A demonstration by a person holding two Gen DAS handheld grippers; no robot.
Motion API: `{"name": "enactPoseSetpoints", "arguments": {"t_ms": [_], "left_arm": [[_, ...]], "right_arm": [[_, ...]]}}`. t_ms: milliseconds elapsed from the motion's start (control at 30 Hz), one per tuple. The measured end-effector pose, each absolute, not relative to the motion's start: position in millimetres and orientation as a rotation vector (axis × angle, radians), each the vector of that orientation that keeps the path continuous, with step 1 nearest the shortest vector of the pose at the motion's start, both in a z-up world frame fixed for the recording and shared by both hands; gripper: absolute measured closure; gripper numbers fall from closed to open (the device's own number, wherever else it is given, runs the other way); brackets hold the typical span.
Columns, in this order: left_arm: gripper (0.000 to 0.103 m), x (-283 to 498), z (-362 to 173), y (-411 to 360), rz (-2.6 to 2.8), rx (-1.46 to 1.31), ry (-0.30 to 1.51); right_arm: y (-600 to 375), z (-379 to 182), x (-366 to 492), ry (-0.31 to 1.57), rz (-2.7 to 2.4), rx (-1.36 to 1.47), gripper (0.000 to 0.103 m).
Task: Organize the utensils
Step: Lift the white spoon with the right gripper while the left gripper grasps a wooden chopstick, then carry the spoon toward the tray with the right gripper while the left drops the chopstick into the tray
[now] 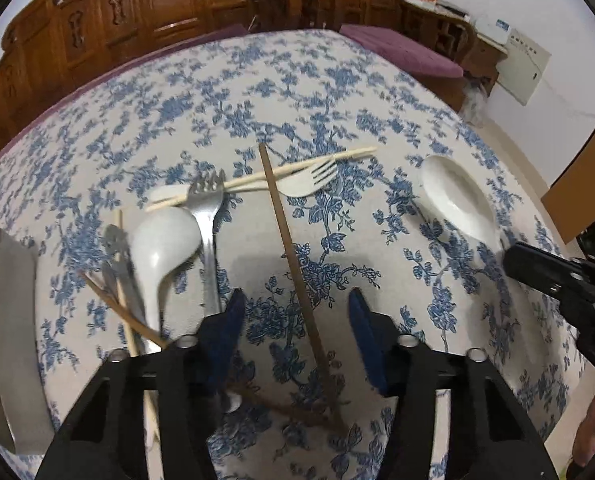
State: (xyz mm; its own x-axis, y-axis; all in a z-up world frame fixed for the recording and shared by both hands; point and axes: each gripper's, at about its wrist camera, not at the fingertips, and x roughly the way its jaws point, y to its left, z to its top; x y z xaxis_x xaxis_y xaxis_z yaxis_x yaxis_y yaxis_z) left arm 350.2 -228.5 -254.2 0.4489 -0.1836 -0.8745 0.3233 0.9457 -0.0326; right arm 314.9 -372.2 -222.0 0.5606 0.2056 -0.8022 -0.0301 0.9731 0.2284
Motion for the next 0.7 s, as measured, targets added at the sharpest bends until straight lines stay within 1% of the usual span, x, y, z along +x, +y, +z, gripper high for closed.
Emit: {"name": "enactPoseSetpoints", "arguments": {"t_ms": [133, 233, 300, 433, 467, 567, 700], "left_arm": [[0.060, 354, -258, -231, -0.295, 0.151, 1.066], [0.068, 356, -262, -230, -0.291, 0.148, 1.081], [0.075, 357, -263, -228, -0.290, 0.143, 1.088], [0.080, 359, -265, -226, -0.289, 0.127, 1.096], [0.084, 359, -265, -225, -0.285, 0.125, 1.096], [0.098, 360, -265, -221, -0.274, 0.120, 1.099], [0.099, 358, -262, -211, -0.287, 0.070, 1.104]], "right_arm": [[-374, -222, 316, 0.966, 0.140, 0.206, 0.099], [-374, -222, 316, 0.967, 0.141, 0.205, 0.099], [-374, -223, 316, 0.969, 0.142, 0.205, 0.099], [-372, -224, 315, 0.970, 0.144, 0.203, 0.099], [-371, -224, 315, 0.971, 0.145, 0.203, 0.099], [-368, -224, 315, 0.971, 0.150, 0.195, 0.099], [-363, -222, 313, 0.967, 0.160, 0.189, 0.099]]}}
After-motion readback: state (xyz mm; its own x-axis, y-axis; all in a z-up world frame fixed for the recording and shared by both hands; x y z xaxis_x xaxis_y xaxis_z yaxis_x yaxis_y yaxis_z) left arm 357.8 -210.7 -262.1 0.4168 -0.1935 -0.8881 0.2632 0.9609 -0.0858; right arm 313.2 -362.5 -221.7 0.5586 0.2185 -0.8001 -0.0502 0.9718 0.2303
